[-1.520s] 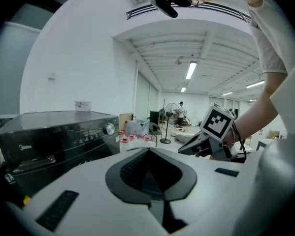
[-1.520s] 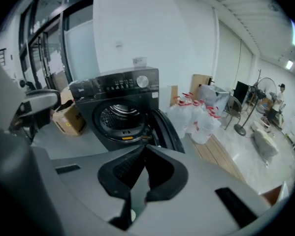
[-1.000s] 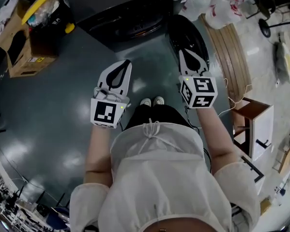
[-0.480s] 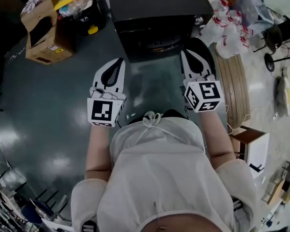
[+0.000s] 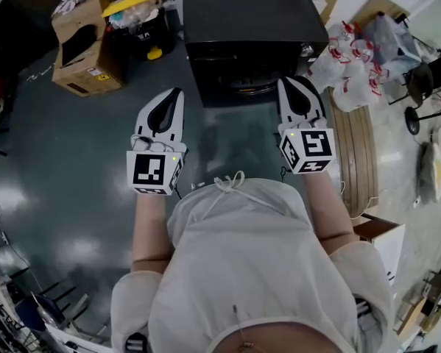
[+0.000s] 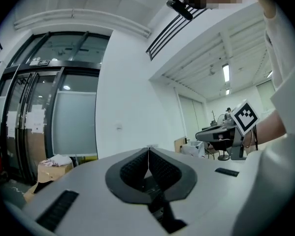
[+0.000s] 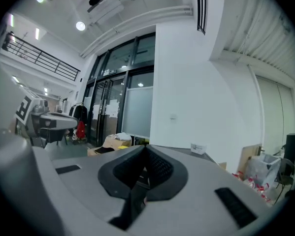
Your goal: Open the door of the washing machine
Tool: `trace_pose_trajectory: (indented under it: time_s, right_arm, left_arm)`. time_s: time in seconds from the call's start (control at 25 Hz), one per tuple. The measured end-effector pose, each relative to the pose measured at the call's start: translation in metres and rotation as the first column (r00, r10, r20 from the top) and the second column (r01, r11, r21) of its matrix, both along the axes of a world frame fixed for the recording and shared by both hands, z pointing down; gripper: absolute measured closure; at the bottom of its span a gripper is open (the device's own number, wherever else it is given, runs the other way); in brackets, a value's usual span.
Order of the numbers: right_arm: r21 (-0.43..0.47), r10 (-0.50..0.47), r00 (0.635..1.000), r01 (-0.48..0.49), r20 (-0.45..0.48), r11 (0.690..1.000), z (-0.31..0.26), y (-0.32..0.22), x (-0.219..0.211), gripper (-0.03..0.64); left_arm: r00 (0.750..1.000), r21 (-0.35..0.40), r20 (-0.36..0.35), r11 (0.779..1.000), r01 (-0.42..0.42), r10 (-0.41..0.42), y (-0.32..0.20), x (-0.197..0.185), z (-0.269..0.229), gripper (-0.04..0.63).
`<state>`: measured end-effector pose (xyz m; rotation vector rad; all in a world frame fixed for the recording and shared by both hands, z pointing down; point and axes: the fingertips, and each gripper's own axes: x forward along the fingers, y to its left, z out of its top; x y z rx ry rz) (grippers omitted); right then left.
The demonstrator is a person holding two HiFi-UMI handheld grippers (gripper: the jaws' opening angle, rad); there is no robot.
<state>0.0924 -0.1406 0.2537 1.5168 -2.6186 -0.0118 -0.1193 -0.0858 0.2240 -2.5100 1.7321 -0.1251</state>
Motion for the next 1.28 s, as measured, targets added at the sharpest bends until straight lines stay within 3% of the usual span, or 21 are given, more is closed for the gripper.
trace_pose_trajectory:
  time_s: [0.56, 1.28]
  right_arm:
    - [0.018, -0.092, 0.996, 0.092, 0.000, 0.996, -0.007, 0.013, 0.010, 0.615]
    - [0.031, -0.087, 0.996, 0.086, 0.033, 0.996, -0.009, 0.014, 0.019, 0.615]
  left_arm:
    - [1.000, -0.024, 0.001, 1.000, -0.004, 0.004, -0.003, 0.026, 0.000, 0.574]
    - [1.000, -0.044, 0.000, 0.999, -0.018, 0.018, -0.008, 0.040, 0.002, 0.574]
